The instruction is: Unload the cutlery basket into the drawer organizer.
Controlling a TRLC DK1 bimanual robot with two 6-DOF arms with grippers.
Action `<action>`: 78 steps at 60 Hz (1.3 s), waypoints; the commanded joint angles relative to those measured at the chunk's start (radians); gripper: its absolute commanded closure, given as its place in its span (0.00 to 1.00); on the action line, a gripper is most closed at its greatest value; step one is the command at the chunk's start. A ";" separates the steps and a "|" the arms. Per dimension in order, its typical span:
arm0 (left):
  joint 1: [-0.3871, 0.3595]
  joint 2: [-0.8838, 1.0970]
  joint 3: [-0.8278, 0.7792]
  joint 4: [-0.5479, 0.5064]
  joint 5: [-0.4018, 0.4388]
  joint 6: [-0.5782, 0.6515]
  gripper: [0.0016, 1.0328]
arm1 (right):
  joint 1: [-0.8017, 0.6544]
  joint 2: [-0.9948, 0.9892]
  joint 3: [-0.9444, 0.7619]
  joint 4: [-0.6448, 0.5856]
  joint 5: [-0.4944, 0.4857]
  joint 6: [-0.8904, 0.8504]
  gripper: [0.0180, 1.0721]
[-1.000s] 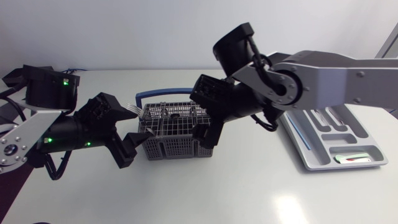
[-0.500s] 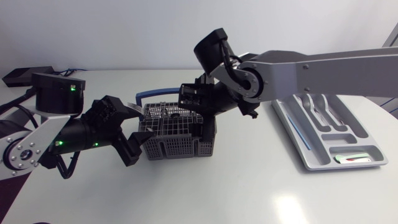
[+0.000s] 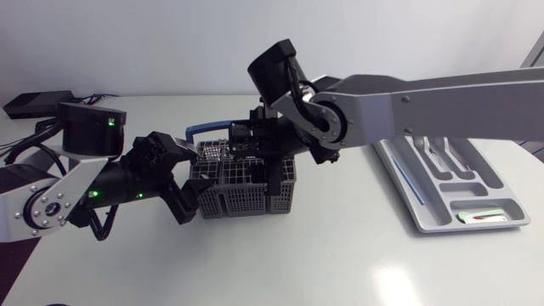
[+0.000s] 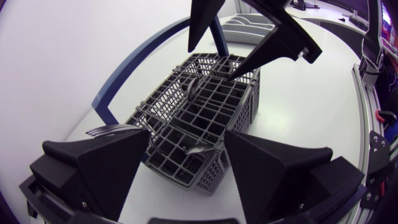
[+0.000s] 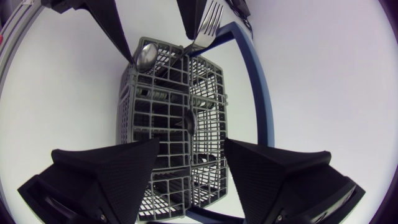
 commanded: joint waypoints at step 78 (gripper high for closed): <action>-0.009 0.086 -0.043 0.072 -0.002 -0.003 0.05 | 0.053 0.133 -0.019 0.153 0.132 -0.128 0.82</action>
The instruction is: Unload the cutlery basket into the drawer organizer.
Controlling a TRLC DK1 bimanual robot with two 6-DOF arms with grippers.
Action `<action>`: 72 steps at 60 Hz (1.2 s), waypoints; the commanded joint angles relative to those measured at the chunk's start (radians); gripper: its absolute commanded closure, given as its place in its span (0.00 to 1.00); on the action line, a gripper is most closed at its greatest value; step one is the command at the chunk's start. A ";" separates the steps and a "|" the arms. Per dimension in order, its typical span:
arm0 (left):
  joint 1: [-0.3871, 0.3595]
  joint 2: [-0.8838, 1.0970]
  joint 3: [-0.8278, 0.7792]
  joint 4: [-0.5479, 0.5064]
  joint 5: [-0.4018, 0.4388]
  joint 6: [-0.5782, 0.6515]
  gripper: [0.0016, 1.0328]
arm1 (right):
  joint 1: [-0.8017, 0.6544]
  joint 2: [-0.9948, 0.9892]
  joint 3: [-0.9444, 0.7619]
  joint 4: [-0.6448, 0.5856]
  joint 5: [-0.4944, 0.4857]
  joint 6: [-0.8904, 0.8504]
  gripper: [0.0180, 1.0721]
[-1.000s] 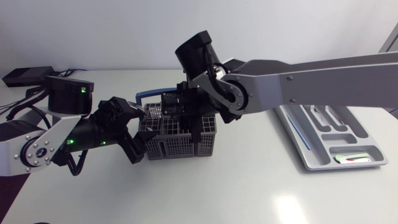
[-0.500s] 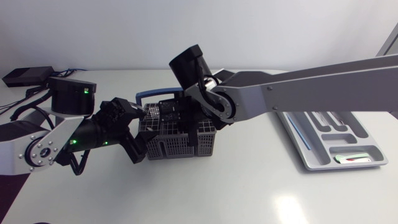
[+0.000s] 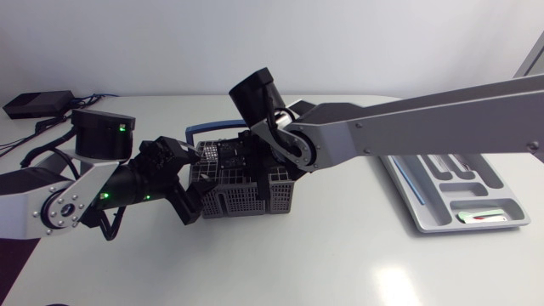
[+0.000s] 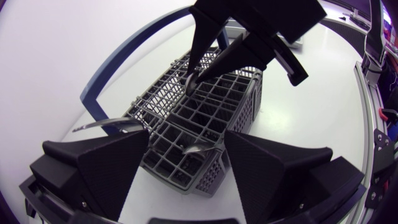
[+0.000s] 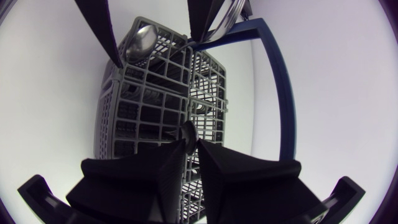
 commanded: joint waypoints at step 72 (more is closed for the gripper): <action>0.003 0.005 -0.010 0.029 -0.002 -0.012 0.05 | 0.091 -0.154 -0.045 -0.032 0.047 0.009 0.90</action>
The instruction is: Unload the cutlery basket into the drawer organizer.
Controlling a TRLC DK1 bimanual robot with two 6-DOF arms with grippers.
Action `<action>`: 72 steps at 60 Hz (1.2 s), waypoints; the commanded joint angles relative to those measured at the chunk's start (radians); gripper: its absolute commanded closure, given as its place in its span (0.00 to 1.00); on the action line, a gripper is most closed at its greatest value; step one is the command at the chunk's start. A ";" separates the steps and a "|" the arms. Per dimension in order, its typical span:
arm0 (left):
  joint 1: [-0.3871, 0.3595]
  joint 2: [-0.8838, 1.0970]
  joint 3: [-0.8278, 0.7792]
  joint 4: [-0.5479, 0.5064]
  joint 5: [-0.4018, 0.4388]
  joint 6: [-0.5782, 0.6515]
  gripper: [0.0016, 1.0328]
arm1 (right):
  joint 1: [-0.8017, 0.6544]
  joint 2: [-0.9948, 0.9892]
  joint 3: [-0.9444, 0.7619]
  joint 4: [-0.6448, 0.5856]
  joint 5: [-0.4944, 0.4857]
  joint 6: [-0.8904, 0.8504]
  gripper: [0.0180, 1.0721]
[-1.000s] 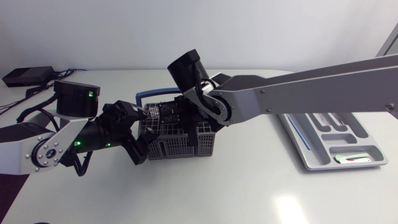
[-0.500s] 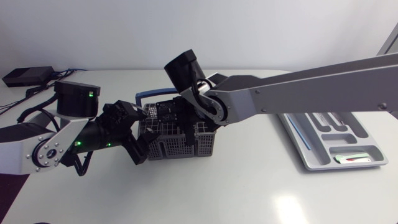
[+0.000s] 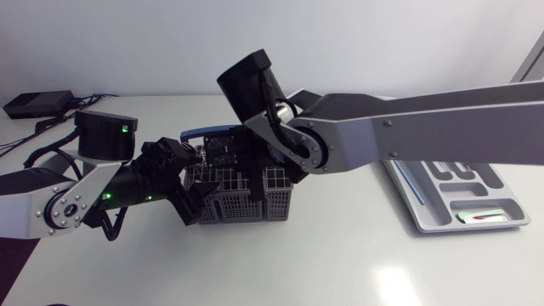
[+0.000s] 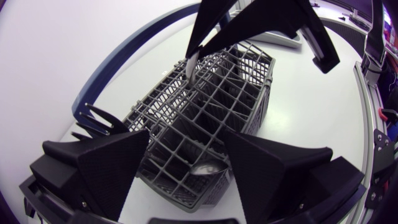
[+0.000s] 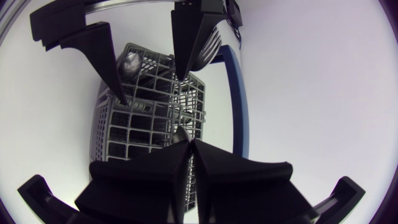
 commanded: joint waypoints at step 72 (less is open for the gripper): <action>-0.084 -0.069 -0.032 -0.010 0.140 -0.023 0.05 | 0.071 -0.031 -0.257 0.336 0.214 0.080 0.90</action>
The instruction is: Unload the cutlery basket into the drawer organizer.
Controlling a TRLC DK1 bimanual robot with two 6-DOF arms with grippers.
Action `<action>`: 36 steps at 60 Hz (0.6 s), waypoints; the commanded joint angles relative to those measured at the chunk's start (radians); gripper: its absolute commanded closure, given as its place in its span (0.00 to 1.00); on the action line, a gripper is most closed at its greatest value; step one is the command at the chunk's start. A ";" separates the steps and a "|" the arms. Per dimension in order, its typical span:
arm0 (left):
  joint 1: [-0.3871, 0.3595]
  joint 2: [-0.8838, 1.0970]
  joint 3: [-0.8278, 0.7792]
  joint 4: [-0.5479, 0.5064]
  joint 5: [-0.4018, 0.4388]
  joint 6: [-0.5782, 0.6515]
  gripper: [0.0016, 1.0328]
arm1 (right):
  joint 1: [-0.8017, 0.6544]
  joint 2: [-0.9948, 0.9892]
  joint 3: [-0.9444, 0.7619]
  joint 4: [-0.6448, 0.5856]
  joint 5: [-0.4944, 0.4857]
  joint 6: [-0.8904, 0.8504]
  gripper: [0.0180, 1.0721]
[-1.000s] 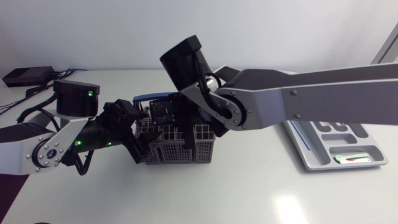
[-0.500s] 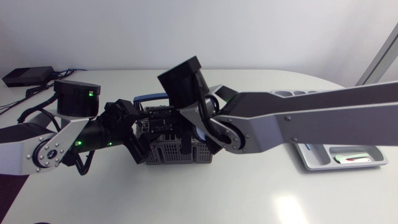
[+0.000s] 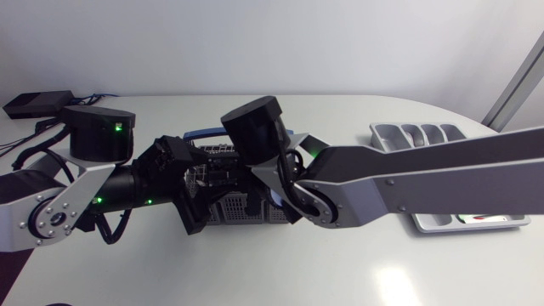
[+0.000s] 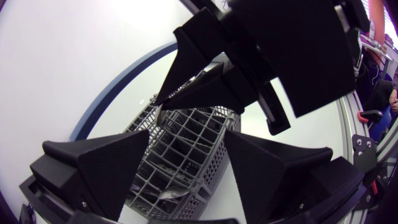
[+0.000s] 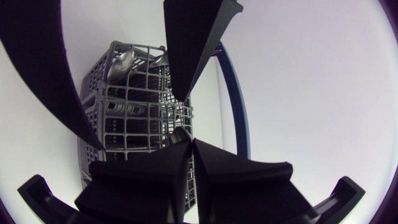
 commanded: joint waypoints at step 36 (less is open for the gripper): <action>0.044 0.155 -0.001 0.158 0.011 -0.113 0.76 | 0.008 -0.006 -0.029 0.005 0.012 0.015 0.90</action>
